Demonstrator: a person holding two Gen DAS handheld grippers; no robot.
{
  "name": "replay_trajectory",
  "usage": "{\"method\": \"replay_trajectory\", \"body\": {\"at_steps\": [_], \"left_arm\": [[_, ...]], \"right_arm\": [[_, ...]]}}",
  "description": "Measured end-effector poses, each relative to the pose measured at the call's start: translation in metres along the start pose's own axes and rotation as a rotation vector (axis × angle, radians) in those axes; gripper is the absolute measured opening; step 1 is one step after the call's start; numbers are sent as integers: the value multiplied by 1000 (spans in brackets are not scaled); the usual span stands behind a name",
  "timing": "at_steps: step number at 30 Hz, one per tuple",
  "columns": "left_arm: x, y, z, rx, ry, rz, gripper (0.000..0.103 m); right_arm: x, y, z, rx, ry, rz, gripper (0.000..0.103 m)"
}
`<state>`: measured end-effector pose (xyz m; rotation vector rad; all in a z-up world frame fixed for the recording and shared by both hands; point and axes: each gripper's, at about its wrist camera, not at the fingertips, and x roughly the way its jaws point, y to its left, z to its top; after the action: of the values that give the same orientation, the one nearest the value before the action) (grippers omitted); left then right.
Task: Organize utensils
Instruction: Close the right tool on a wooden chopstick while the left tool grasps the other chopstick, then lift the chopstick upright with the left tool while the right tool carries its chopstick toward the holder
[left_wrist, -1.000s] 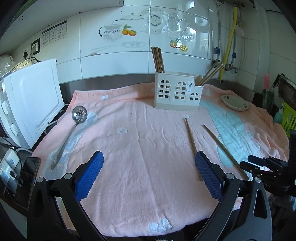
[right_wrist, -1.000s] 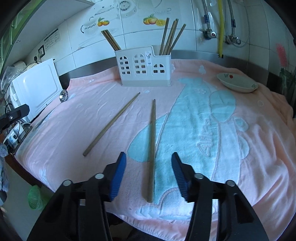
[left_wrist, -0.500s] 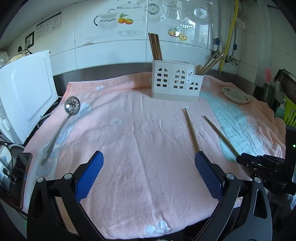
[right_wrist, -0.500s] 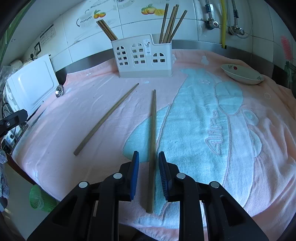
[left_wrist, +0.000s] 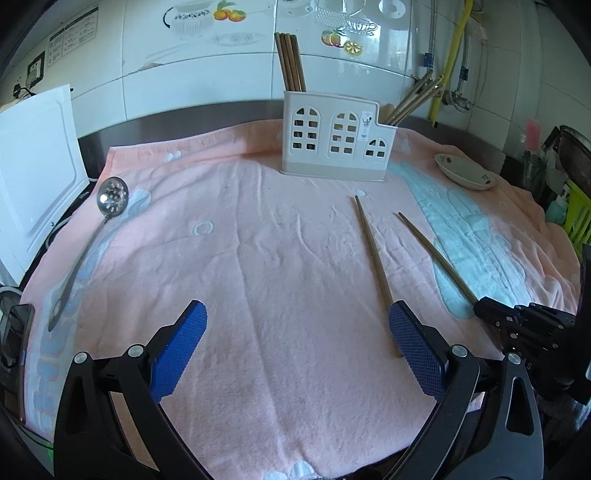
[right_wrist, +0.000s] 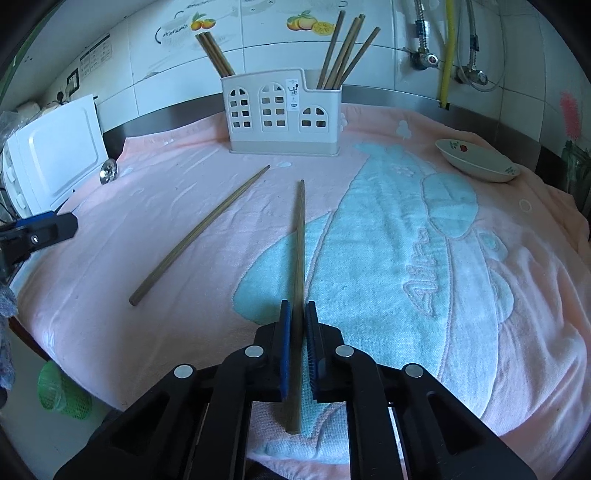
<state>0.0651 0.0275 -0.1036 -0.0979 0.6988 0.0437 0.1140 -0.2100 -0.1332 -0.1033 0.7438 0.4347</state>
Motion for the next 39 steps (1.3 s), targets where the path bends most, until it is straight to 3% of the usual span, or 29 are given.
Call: {"method": "replay_trajectory", "body": {"at_steps": [7,15,21,29,31,39], "left_arm": [[13,-14,1,6,31,-30,96],[24,-29,5,-16,62,-97,87],[37,-43,5,-19,96,-131,72],[55,-65,4,13,142,-168,28],[61,-69,5,19,153,-163,22],[78,-74,7,3,186,-136,20]], "right_arm": [[-4,-7,4,26,-13,22,7],[-17,-15,11,26,-54,36,7],[-22,-22,13,31,-71,44,7],[-28,-31,15,55,-93,54,7],[-29,-33,15,60,-94,57,7],[-31,-38,13,66,-99,58,7]]}}
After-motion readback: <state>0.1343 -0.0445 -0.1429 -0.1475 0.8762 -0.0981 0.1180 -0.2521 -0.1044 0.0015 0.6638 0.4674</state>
